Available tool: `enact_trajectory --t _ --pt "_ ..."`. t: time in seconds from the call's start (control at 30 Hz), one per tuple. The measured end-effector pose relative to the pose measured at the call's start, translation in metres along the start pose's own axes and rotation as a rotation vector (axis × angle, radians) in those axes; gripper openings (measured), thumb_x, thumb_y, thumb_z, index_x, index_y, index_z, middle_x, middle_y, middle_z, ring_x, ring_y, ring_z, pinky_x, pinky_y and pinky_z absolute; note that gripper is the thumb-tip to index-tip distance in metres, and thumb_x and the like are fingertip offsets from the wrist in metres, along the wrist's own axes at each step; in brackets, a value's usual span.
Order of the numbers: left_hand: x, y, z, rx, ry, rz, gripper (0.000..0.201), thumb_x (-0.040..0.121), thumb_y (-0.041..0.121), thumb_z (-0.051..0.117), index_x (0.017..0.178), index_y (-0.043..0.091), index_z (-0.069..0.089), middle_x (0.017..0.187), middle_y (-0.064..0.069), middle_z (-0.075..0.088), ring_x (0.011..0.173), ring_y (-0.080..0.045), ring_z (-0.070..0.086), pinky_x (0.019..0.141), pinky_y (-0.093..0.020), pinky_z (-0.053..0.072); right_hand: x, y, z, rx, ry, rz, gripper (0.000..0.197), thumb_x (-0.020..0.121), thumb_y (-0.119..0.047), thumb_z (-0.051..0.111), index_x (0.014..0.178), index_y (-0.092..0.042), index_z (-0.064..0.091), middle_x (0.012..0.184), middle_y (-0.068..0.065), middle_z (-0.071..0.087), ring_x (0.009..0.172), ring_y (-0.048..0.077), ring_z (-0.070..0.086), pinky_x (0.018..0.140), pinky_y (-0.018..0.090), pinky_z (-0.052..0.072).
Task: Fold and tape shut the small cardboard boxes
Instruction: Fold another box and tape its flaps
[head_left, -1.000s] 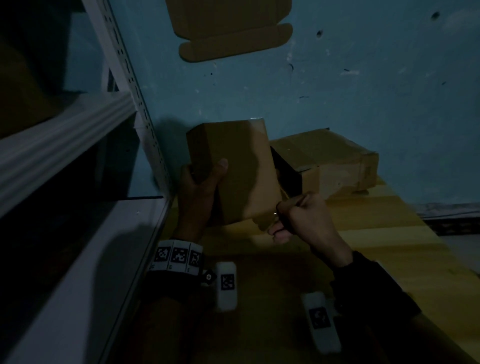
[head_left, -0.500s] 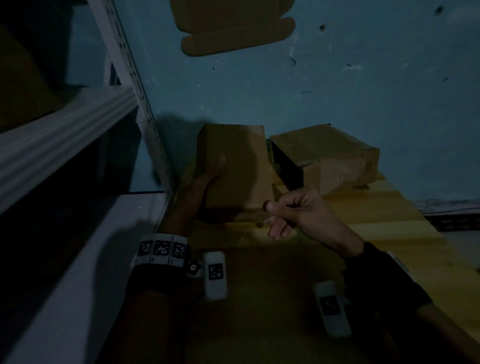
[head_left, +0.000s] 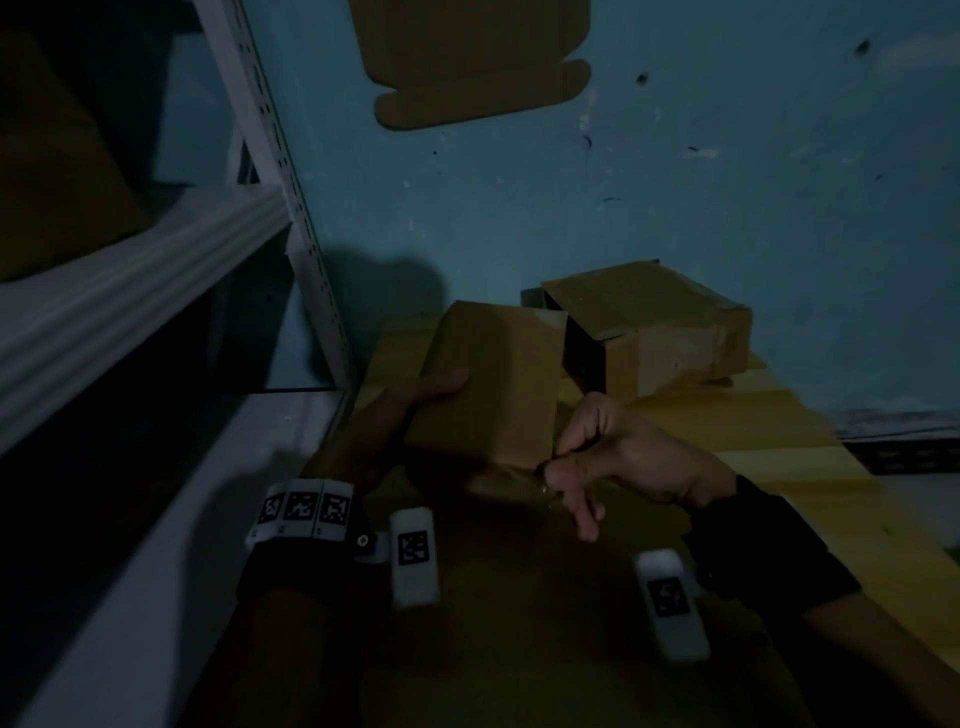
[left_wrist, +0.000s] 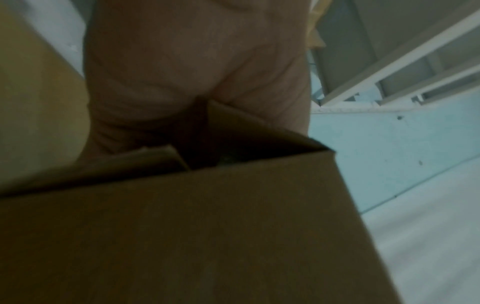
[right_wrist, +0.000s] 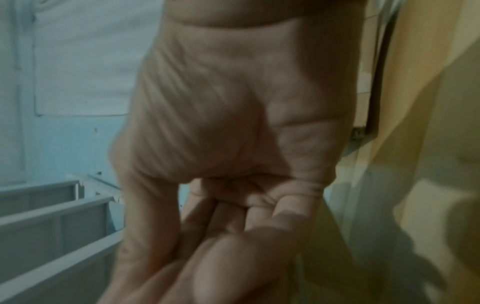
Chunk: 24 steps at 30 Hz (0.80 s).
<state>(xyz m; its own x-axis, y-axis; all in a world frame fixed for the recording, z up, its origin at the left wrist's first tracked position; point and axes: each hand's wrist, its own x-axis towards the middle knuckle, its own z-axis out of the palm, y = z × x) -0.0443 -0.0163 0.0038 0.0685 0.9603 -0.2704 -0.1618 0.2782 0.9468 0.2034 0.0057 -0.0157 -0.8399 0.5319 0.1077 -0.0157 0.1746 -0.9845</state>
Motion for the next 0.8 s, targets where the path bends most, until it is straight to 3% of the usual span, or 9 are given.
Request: enact_trajectory --t 0.1,0.2,0.3,0.33,0.43,0.5,0.63,0.8 --pt "-0.008 -0.002 0.004 -0.047 -0.007 -0.020 0.047 0.079 0.031 0.071 0.121 0.014 0.059 0.104 -0.007 0.076 0.096 -0.026 0.073 0.085 -0.041 0.056 -0.002 0.000 0.003 0.067 -0.056 -0.009 0.027 0.092 -0.024 0.072 0.073 -0.004 0.074 0.064 0.007 0.073 0.050 0.015 0.069 0.046 0.020 0.048" --pt "-0.014 -0.005 0.004 -0.079 -0.003 -0.026 0.045 0.077 0.028 0.070 0.118 0.013 0.061 0.099 -0.008 0.077 0.085 -0.024 0.075 0.076 -0.040 0.056 -0.004 0.002 0.006 0.118 -0.103 -0.017 0.024 0.094 -0.013 0.066 0.072 -0.010 0.075 0.063 0.004 0.073 0.049 0.011 0.068 0.045 0.021 0.046" --pt "-0.018 -0.007 0.004 -0.103 -0.008 -0.043 0.039 0.082 0.027 0.067 0.117 0.012 0.062 0.099 -0.010 0.077 0.084 -0.026 0.075 0.078 -0.042 0.055 -0.002 0.005 0.006 0.154 -0.113 -0.025 0.041 0.092 -0.021 0.072 0.073 0.015 0.065 0.061 0.006 0.071 0.047 0.012 0.068 0.041 0.017 0.044" --pt "-0.019 -0.007 0.004 -0.111 -0.005 -0.046 0.035 0.084 0.027 0.066 0.116 0.012 0.062 0.095 -0.010 0.077 0.081 -0.025 0.075 0.077 -0.042 0.055 -0.001 0.006 0.007 0.177 -0.116 -0.029 0.045 0.091 -0.023 0.074 0.072 0.016 0.063 0.060 0.006 0.071 0.046 0.012 0.068 0.040 0.016 0.043" --pt "-0.020 -0.007 0.006 -0.129 -0.006 -0.057 0.023 0.091 0.026 0.061 0.109 0.012 0.061 0.083 -0.008 0.077 0.070 -0.023 0.075 0.066 -0.038 0.057 0.000 0.008 0.009 0.253 -0.093 -0.077 0.030 0.090 -0.015 0.072 0.063 -0.001 0.067 0.054 0.005 0.068 0.042 0.010 0.065 0.036 0.014 0.037" --pt "-0.022 -0.006 0.008 -0.159 0.002 -0.068 0.029 0.089 0.028 0.063 0.112 0.010 0.060 0.080 -0.010 0.077 0.067 -0.025 0.074 0.059 -0.036 0.059 0.001 0.011 0.009 0.286 -0.086 -0.102 0.030 0.089 -0.008 0.066 0.059 -0.007 0.067 0.051 0.004 0.067 0.038 0.008 0.063 0.032 0.018 0.029" --pt "-0.024 -0.007 0.008 -0.185 0.031 -0.103 0.042 0.080 0.030 0.068 0.114 0.006 0.061 0.087 -0.016 0.076 0.071 -0.030 0.075 0.057 -0.036 0.059 0.006 0.015 0.009 0.386 -0.132 -0.156 0.043 0.087 -0.005 0.067 0.049 0.009 0.051 0.046 0.011 0.061 0.032 0.015 0.055 0.029 0.028 0.018" --pt "-0.028 -0.008 0.009 -0.190 0.040 -0.101 0.038 0.083 0.032 0.066 0.114 0.009 0.060 0.090 -0.017 0.076 0.074 -0.032 0.075 0.063 -0.039 0.060 0.002 0.014 0.013 0.397 -0.156 -0.207 0.035 0.086 0.003 0.055 0.052 0.009 0.051 0.045 0.012 0.059 0.033 0.013 0.054 0.031 0.023 0.028"
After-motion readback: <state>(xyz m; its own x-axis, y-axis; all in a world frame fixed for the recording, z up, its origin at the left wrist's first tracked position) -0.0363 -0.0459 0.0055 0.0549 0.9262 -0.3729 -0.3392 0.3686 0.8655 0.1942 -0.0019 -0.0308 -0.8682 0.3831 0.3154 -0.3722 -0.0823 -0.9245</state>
